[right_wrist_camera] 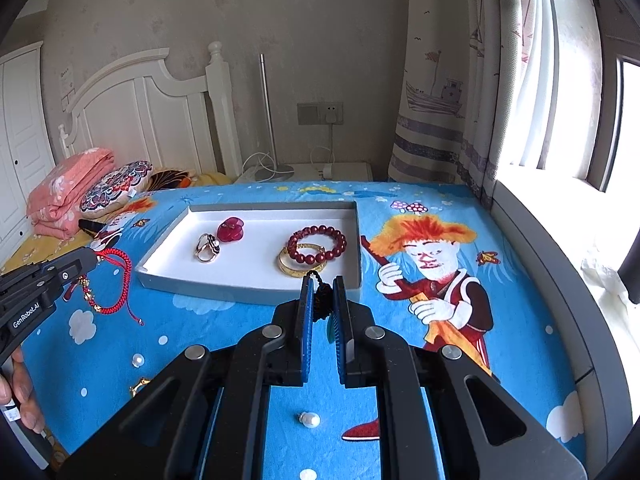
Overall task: Organize jewelry
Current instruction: 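Carry the red cord bracelet with the left tool while the right tool carries the green pendant to the tray, then open the left tool releasing the cord bracelet while the right tool drops the pendant onto the bead bracelet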
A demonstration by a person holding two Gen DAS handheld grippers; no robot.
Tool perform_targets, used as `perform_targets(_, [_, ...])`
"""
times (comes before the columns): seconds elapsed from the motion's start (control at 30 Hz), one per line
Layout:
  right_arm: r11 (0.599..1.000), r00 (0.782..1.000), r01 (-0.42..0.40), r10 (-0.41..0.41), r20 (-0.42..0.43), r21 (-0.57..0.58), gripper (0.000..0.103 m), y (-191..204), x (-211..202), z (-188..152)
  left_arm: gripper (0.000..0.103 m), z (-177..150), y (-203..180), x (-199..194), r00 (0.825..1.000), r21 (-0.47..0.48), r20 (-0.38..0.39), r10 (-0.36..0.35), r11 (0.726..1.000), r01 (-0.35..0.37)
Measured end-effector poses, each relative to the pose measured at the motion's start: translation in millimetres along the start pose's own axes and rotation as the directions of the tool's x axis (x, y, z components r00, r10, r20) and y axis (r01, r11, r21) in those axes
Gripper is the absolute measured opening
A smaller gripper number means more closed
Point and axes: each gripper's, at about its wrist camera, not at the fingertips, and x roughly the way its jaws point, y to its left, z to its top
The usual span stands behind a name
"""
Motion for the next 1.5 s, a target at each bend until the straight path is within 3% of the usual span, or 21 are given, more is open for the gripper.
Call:
perform_targets(0.53, [1.0,1.0,-0.001,0.002,0.031,-0.015,0.01,14,27,43,0.009,43,-9,36,1.0,0.008,0.014,0.014,1.0,-0.014])
perform_targets(0.93, [1.0,0.999,-0.004,0.004,0.043,-0.001,0.01,28,66,74,0.009,66,-2,90,0.998,-0.015,-0.021,0.051,0.999,-0.052])
perform_targets(1.5, [1.0,0.997,0.024,-0.025,-0.07,-0.013,0.011,35,143,58,0.009,52,5,169,0.988,-0.042,-0.143,0.061,0.997,-0.068])
